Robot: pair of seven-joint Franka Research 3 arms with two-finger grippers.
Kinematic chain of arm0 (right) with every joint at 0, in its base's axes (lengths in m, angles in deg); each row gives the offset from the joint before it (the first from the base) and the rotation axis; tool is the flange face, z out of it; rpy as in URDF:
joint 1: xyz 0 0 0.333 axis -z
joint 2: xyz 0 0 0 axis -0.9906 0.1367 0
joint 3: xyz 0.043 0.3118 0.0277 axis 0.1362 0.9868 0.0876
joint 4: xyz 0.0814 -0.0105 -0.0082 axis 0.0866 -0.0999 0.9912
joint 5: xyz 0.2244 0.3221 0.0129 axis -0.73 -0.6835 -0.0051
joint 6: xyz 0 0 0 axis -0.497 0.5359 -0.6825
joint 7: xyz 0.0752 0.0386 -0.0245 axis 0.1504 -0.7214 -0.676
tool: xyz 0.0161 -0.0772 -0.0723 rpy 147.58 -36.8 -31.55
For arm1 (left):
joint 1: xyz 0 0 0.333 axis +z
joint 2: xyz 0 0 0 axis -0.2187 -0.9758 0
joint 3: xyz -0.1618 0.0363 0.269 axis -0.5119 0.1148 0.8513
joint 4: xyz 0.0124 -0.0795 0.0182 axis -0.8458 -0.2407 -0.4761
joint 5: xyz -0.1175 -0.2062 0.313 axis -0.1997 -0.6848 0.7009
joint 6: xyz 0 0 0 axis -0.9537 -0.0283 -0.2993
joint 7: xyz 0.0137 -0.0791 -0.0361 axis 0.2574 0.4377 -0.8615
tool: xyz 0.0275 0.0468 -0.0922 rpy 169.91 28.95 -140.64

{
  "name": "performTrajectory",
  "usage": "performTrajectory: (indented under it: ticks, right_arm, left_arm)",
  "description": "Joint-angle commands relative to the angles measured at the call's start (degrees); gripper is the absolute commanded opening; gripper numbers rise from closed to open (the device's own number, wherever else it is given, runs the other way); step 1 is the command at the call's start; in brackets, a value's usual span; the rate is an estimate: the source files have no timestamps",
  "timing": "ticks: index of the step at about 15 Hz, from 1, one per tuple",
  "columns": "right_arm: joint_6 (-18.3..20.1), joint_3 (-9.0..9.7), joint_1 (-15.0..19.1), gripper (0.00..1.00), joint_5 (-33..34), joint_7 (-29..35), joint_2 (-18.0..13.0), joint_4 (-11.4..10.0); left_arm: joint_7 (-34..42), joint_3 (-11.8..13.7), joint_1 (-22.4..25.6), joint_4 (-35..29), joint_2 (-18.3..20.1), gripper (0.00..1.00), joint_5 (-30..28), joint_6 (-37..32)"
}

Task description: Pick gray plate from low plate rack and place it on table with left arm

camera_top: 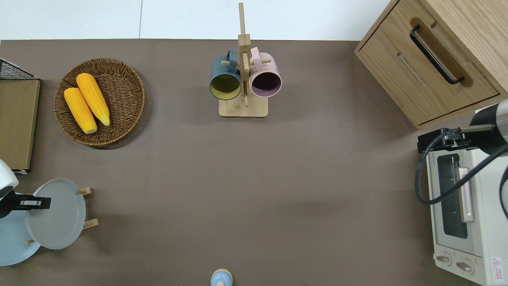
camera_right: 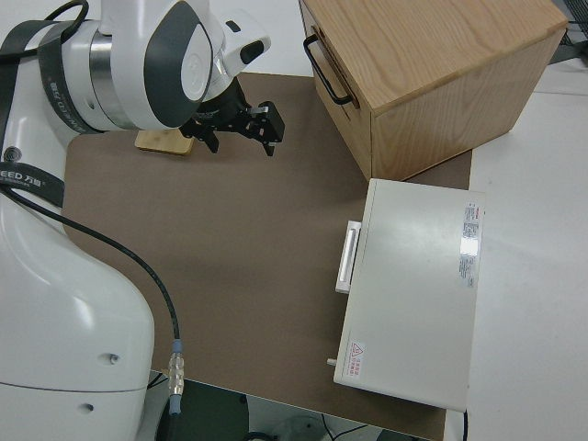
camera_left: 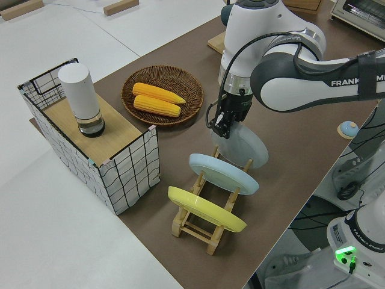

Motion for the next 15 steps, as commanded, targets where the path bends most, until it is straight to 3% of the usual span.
performTrajectory:
  ticks: [1,10,15]
  right_arm:
    - [0.05,-0.34,-0.43,0.983,-0.15,0.22,0.02,0.37]
    - [0.05,-0.34,-0.43,0.983,-0.15,0.22,0.02,0.37]
    - [0.05,-0.34,-0.43,0.983,-0.15,0.22,0.02,0.37]
  left_arm:
    - [0.36,-0.33,-0.02,3.14,1.38,0.00,1.17,-4.47]
    - [-0.35,-0.59,-0.63,11.49,2.61,0.00,1.17,-15.88]
    - [-3.15,-4.10,-0.72,16.15,3.58,0.00,0.56,-25.11]
